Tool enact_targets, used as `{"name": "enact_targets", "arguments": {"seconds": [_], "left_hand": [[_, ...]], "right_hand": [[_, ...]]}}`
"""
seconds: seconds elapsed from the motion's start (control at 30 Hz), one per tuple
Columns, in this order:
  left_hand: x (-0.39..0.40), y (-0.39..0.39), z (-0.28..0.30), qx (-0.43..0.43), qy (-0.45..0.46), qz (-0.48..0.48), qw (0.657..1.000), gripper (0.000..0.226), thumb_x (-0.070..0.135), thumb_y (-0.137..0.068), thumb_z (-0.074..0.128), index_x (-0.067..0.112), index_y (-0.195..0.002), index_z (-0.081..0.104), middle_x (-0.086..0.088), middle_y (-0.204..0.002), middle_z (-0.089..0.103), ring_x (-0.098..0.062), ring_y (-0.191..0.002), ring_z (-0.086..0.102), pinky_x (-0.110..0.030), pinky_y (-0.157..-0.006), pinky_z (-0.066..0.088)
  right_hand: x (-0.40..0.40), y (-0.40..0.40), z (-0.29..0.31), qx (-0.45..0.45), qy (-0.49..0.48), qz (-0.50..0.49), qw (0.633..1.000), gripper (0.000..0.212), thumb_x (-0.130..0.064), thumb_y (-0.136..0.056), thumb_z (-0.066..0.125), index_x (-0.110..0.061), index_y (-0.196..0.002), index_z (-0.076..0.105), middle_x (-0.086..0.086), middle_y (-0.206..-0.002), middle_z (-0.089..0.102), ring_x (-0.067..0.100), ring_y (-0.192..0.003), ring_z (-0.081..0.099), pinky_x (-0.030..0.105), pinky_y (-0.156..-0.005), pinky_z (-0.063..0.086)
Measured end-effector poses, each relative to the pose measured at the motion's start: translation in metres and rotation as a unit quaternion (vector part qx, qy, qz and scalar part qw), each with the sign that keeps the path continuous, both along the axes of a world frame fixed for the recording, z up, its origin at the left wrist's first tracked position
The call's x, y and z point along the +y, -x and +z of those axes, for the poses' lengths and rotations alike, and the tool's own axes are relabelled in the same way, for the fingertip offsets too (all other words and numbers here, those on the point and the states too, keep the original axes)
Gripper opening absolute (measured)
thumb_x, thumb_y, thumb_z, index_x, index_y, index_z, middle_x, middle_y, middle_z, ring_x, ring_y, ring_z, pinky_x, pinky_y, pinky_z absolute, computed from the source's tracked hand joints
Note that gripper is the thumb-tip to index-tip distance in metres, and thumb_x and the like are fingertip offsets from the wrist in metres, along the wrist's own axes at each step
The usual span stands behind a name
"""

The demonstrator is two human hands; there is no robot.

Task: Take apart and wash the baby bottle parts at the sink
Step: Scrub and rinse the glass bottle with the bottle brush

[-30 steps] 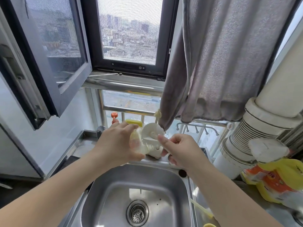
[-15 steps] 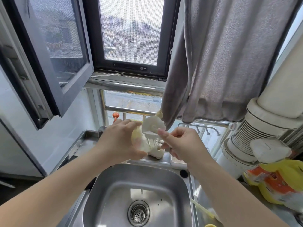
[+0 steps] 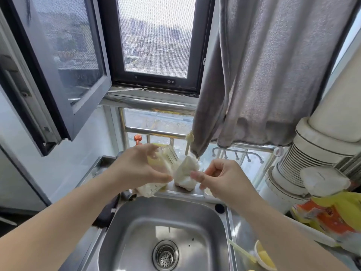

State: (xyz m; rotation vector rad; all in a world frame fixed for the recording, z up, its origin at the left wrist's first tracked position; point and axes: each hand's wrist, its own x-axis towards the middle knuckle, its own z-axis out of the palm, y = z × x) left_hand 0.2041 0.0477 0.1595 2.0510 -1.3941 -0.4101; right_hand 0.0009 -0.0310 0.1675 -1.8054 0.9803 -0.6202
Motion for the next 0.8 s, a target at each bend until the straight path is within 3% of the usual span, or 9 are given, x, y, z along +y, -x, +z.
{"name": "enact_targets", "arguments": {"seconds": [0.13, 0.2, 0.27, 0.33, 0.53, 0.6, 0.7, 0.8], "left_hand": [[-0.003, 0.006, 0.001, 0.016, -0.003, -0.028, 0.999, 0.087, 0.062, -0.042, 0.074, 0.024, -0.118, 0.059, 0.020, -0.095, 0.060, 0.003, -0.088, 0.058, -0.015, -0.071, 0.042], [-0.003, 0.007, 0.000, 0.021, -0.007, -0.038, 0.999, 0.082, 0.058, -0.044, 0.077, 0.025, -0.117, 0.059, 0.018, -0.098, 0.062, 0.001, -0.089, 0.060, -0.017, -0.074, 0.044], [-0.002, 0.004, 0.003, 0.022, -0.003, -0.021, 1.000, 0.075, 0.057, -0.044, 0.079, 0.031, -0.108, 0.052, 0.020, -0.100, 0.059, 0.000, -0.090, 0.059, -0.019, -0.077, 0.043], [0.001, 0.001, 0.006, 0.030, 0.003, -0.010, 0.999, 0.082, 0.064, -0.036, 0.074, 0.036, -0.108, 0.045, 0.022, -0.100, 0.056, 0.004, -0.088, 0.057, -0.019, -0.075, 0.044], [-0.001, 0.012, 0.002, 0.039, -0.014, -0.041, 0.998, 0.055, 0.041, -0.060, 0.084, 0.028, -0.106, 0.059, 0.016, -0.092, 0.061, 0.002, -0.077, 0.060, -0.009, -0.057, 0.039], [0.001, 0.008, 0.005, 0.063, -0.009, -0.033, 0.997, 0.055, 0.043, -0.056, 0.086, 0.034, -0.101, 0.058, 0.015, -0.094, 0.063, 0.002, -0.078, 0.063, -0.009, -0.060, 0.041], [0.005, 0.003, 0.009, 0.095, -0.002, -0.023, 0.995, 0.052, 0.041, -0.057, 0.088, 0.045, -0.086, 0.045, 0.017, -0.099, 0.061, -0.003, -0.085, 0.065, -0.020, -0.074, 0.050], [0.004, 0.004, 0.007, 0.118, -0.006, -0.024, 0.993, 0.046, 0.038, -0.057, 0.088, 0.042, -0.086, 0.053, 0.013, -0.094, 0.067, -0.004, -0.079, 0.067, -0.019, -0.069, 0.050]], "right_hand": [[-0.007, -0.010, 0.006, -0.061, 0.002, -0.014, 0.998, 0.040, -0.041, -0.071, 0.079, -0.008, -0.065, 0.056, 0.009, -0.062, 0.070, 0.015, -0.051, 0.050, 0.028, -0.054, 0.041], [-0.005, -0.013, 0.007, -0.074, -0.006, -0.006, 0.997, 0.039, -0.039, -0.071, 0.079, -0.009, -0.065, 0.055, 0.008, -0.061, 0.069, 0.016, -0.051, 0.051, 0.026, -0.051, 0.040], [-0.002, -0.008, 0.005, -0.045, -0.012, 0.001, 0.999, 0.038, -0.036, -0.073, 0.079, -0.007, -0.067, 0.056, 0.009, -0.061, 0.070, 0.007, -0.042, 0.047, 0.017, -0.045, 0.036], [-0.002, -0.001, 0.002, -0.021, -0.019, 0.002, 1.000, 0.039, -0.035, -0.073, 0.080, -0.004, -0.069, 0.058, 0.009, -0.062, 0.070, 0.002, -0.039, 0.045, 0.015, -0.044, 0.034], [-0.002, -0.011, 0.009, -0.062, -0.002, 0.001, 0.998, 0.041, -0.041, -0.070, 0.078, -0.005, -0.069, 0.058, 0.007, -0.060, 0.069, 0.015, -0.050, 0.052, 0.025, -0.052, 0.042], [-0.001, -0.007, 0.006, -0.047, -0.003, 0.004, 0.999, 0.039, -0.037, -0.072, 0.079, -0.005, -0.069, 0.057, 0.007, -0.060, 0.069, 0.008, -0.045, 0.050, 0.019, -0.048, 0.038], [-0.002, 0.003, -0.001, -0.017, -0.022, 0.001, 1.000, 0.043, -0.035, -0.071, 0.081, 0.002, -0.073, 0.058, 0.008, -0.060, 0.069, 0.003, -0.039, 0.044, 0.014, -0.042, 0.034], [-0.004, 0.000, 0.000, -0.033, -0.020, -0.002, 0.999, 0.040, -0.037, -0.069, 0.081, -0.004, -0.069, 0.058, 0.010, -0.061, 0.069, 0.007, -0.043, 0.049, 0.018, -0.048, 0.037]]}}
